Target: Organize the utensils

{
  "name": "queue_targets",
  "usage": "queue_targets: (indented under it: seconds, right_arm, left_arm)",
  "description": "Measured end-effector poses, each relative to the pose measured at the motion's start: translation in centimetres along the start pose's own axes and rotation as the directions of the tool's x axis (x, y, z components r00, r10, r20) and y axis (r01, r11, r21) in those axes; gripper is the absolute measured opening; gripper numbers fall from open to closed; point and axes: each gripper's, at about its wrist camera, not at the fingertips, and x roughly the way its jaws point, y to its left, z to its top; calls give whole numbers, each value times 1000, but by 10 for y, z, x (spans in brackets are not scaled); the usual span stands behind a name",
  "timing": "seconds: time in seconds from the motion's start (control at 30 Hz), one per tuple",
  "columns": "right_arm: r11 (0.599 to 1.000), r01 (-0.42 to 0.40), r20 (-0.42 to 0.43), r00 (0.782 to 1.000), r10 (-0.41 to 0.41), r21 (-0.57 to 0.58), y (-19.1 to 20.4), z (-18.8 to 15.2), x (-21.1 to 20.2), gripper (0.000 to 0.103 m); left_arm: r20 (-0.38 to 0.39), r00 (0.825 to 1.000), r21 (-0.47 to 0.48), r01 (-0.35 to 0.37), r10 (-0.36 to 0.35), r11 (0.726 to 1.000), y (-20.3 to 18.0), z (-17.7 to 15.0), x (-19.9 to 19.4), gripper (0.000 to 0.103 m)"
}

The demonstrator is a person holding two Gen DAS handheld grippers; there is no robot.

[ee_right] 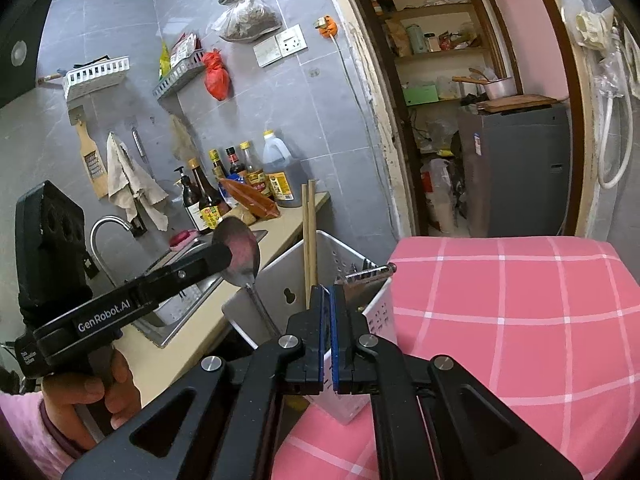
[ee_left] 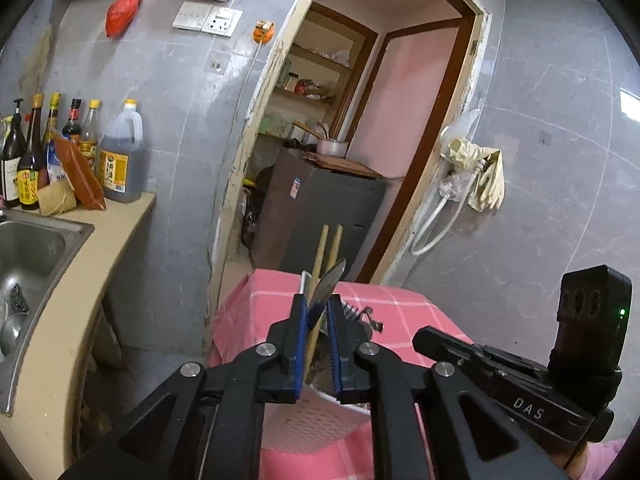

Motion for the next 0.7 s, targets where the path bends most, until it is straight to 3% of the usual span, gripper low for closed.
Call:
queue_targets:
  seconds: [0.1,0.37,0.47,0.6,0.7]
  right_arm:
    - [1000,17,13,1000,-18,3,0,0,-5,22]
    - [996,91,59,994,-92,12,-9,-4,-34,26]
    - [992,121,77,990,-122,26,-16,-5,-46,35]
    - [985,170,105,979,-174,40,-25,-7,-70,47]
    - [977,209,126,969,-214,50,-34,-11,-91,57]
  left_arm:
    - [-2,1000,13,9,-9,1000,-3,-3,-2,17]
    - [20,1000,12,2,-2,1000,-10,-10,-13,36]
    - [30,1000,18,-4,4,1000,-17,-13,-19,48]
    - [59,998,29,-25,23,999,-30,-20,-30,74]
    - [71,997,41,-34,31,999,-43,-27,-39,83]
